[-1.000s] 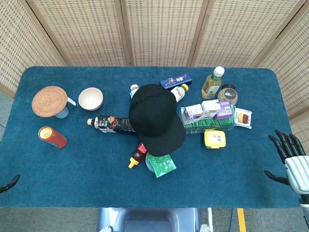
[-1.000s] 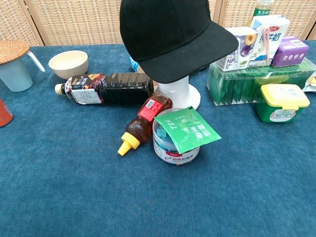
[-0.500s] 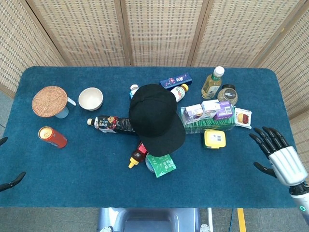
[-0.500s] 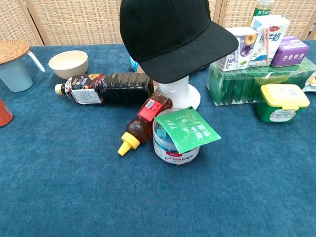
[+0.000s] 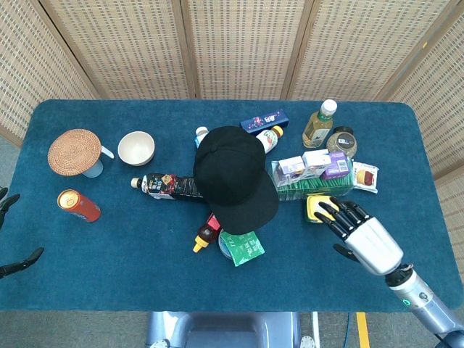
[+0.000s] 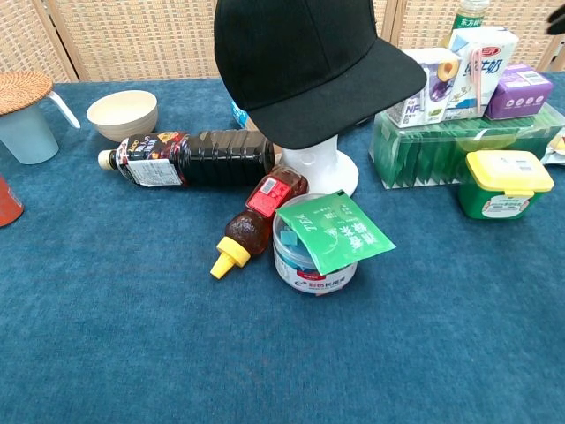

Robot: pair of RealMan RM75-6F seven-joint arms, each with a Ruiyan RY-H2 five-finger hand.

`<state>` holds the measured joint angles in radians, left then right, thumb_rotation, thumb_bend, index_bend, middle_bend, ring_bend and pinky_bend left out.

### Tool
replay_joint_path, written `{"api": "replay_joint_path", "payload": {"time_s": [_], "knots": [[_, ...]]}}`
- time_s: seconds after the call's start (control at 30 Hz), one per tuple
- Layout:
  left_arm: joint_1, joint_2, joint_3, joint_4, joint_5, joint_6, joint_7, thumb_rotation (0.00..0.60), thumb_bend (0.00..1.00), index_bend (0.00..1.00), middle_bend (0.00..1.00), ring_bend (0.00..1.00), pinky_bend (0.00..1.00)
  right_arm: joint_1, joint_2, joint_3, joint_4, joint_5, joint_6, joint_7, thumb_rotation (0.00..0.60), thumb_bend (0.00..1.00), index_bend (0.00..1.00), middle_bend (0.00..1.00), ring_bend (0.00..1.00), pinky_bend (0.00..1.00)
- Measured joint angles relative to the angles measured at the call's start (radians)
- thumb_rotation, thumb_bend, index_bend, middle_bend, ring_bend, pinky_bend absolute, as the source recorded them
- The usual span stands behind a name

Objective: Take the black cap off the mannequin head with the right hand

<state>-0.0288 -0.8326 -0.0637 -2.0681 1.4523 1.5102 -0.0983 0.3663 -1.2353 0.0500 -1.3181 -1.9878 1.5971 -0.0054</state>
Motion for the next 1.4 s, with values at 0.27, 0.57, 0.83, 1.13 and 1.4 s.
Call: {"api": "replay_joint_path", "payload": {"time_s": [0.27,0.57,0.83,1.13,1.4], "knots": [[-0.011,-0.017,-0.006,0.007,-0.033,-0.013,0.024,0.6,0.19,0.07,0.0,0.0,0.01,0.074,-0.042,0.03,-0.082,0.004,-0.065,-0.065,0.6,0.0,0.22,0.22,0.19,0.3],[-0.008,-0.012,-0.003,-0.035,-0.018,0.001,0.068,0.6,0.19,0.07,0.0,0.0,0.01,0.141,-0.134,0.054,-0.058,0.02,-0.117,-0.087,0.6,0.03,0.3,0.3,0.28,0.36],[0.001,-0.019,0.011,-0.036,-0.002,0.011,0.078,0.6,0.19,0.07,0.0,0.0,0.01,0.174,-0.225,0.064,0.017,0.01,-0.079,-0.111,0.6,0.13,0.33,0.33,0.33,0.4],[0.006,-0.02,0.014,-0.019,-0.001,0.012,0.059,0.6,0.18,0.07,0.0,0.0,0.01,0.218,-0.297,0.066,0.068,0.008,-0.094,-0.159,0.6,0.22,0.34,0.34,0.35,0.43],[0.0,-0.015,0.011,0.0,-0.019,-0.001,0.039,0.6,0.19,0.07,0.0,0.0,0.01,0.255,-0.335,0.063,0.094,0.014,-0.122,-0.187,0.6,0.32,0.36,0.37,0.38,0.51]]}}
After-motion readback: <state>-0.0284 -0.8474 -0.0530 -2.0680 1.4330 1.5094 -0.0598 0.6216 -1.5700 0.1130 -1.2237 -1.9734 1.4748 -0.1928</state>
